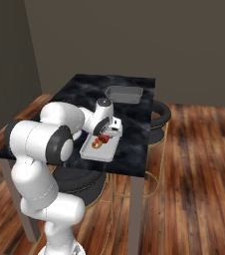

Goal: Place one cooked food and one vegetable from the large plate to each tupperware container.

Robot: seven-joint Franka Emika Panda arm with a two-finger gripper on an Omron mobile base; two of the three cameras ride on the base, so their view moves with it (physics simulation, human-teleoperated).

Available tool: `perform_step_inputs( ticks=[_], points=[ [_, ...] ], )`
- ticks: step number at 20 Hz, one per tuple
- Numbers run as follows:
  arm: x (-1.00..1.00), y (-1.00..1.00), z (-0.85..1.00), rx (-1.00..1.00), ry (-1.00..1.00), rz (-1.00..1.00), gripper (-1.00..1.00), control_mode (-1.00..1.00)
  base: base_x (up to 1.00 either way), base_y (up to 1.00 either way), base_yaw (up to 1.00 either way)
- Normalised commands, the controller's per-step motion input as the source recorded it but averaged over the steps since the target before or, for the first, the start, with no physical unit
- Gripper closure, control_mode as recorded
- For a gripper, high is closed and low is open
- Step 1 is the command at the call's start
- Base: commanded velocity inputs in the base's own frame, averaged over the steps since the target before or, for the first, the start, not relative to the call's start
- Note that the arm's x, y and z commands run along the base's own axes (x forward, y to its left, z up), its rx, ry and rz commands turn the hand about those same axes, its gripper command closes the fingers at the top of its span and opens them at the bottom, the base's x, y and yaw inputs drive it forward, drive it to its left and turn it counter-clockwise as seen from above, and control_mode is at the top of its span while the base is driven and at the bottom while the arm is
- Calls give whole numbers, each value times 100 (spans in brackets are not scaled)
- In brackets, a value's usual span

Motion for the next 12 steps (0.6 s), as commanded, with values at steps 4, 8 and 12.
perform_step_inputs(
  ticks=[4, 8, 12],
  points=[
    [0, -8, -30, -1, 4, 5, 100, -100, 0, 0, 0],
    [0, -9, -29, 0, 0, 4, 100, -100, 0, 0, 0],
    [0, 8, -47, 0, 0, 2, 100, -100, 0, 0, 0]
  ],
)
